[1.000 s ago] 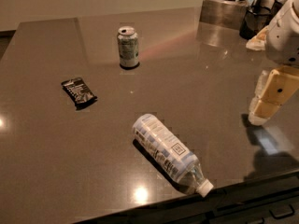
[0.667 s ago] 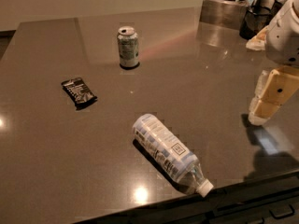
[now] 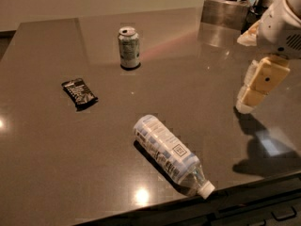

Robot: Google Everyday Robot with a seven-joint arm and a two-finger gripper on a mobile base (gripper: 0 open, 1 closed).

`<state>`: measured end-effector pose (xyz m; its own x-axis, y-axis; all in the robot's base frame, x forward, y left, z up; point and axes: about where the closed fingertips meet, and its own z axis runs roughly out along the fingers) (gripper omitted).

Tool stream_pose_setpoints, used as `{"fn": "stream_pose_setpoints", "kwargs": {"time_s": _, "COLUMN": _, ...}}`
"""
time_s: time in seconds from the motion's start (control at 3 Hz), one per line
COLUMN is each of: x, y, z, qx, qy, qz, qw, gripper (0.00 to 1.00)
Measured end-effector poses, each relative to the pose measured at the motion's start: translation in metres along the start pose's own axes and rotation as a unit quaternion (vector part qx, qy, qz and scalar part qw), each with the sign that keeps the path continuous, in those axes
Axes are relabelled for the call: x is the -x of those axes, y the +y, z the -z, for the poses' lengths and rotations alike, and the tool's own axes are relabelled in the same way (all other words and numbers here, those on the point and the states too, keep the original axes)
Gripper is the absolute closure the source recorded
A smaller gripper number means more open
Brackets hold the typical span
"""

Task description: Move 7up can near blue plastic bottle

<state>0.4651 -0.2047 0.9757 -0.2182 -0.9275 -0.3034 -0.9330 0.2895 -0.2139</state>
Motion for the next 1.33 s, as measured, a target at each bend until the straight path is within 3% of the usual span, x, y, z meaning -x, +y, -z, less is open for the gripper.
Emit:
{"fn": "stream_pose_setpoints", "kwargs": {"time_s": 0.33, "x": 0.022, "y": -0.023, "z": -0.016, "qx": 0.006, "qy": -0.045, "qz": -0.012, "qw": 0.9989, "gripper": 0.00}}
{"fn": "stream_pose_setpoints", "kwargs": {"time_s": 0.67, "x": 0.052, "y": -0.053, "z": -0.037, "qx": 0.008, "qy": -0.096, "qz": -0.031, "qw": 0.9949, "gripper": 0.00}}
{"fn": "stream_pose_setpoints", "kwargs": {"time_s": 1.33, "x": 0.113, "y": -0.102, "z": -0.081, "qx": 0.002, "qy": -0.182, "qz": -0.068, "qw": 0.9810, "gripper": 0.00}}
